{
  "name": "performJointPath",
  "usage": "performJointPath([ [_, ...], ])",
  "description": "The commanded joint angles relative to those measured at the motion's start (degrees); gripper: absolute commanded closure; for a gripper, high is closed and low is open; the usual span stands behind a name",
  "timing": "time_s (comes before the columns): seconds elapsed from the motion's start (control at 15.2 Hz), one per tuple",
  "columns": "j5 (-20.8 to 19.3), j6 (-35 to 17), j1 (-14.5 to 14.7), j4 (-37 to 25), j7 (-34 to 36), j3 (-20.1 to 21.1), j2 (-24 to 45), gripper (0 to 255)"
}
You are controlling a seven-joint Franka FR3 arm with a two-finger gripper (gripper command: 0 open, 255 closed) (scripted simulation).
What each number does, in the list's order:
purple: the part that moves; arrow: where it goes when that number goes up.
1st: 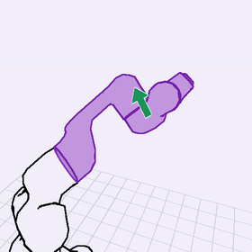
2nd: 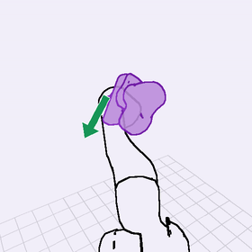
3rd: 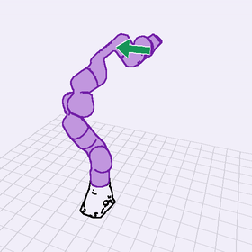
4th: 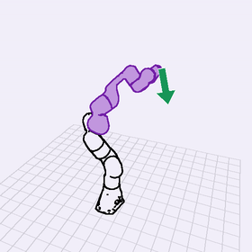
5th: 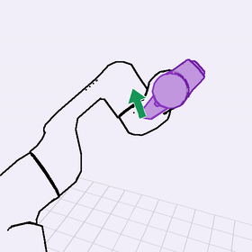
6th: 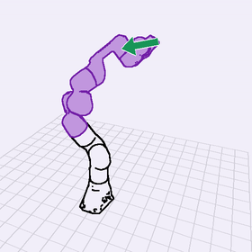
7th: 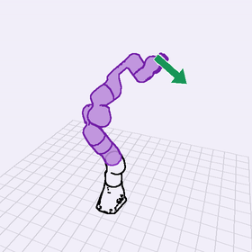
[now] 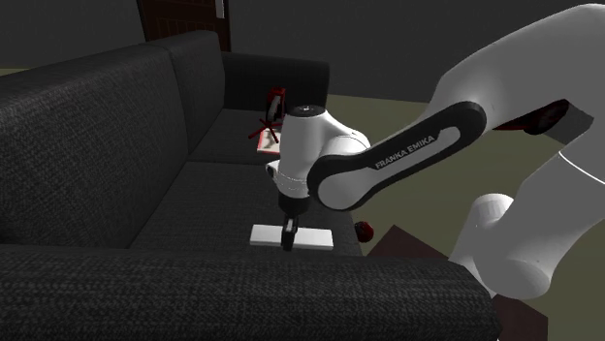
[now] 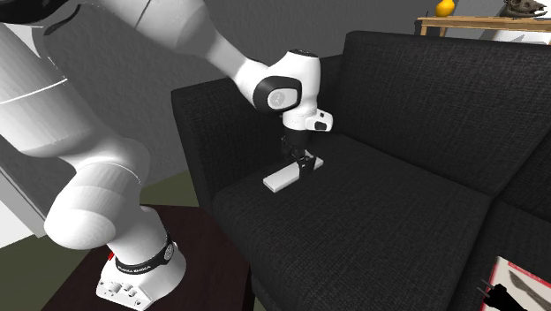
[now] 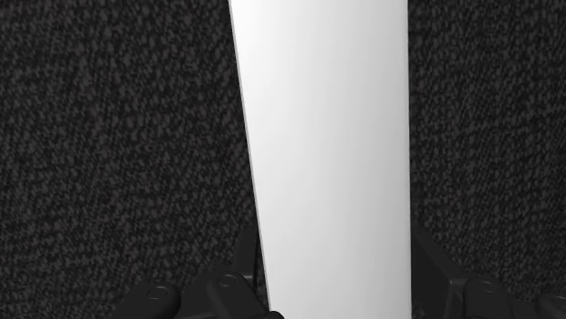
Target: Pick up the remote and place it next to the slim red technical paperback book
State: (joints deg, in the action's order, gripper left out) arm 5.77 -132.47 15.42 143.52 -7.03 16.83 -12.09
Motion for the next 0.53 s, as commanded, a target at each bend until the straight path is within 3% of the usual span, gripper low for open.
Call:
performJointPath([
  [0.0,0.2,1.8,0.1,-0.8,-0.1,-0.1,-1.0,255],
  [0.46,0.6,7.8,0.2,-3.7,-0.5,-0.7,-4.2,255],
])
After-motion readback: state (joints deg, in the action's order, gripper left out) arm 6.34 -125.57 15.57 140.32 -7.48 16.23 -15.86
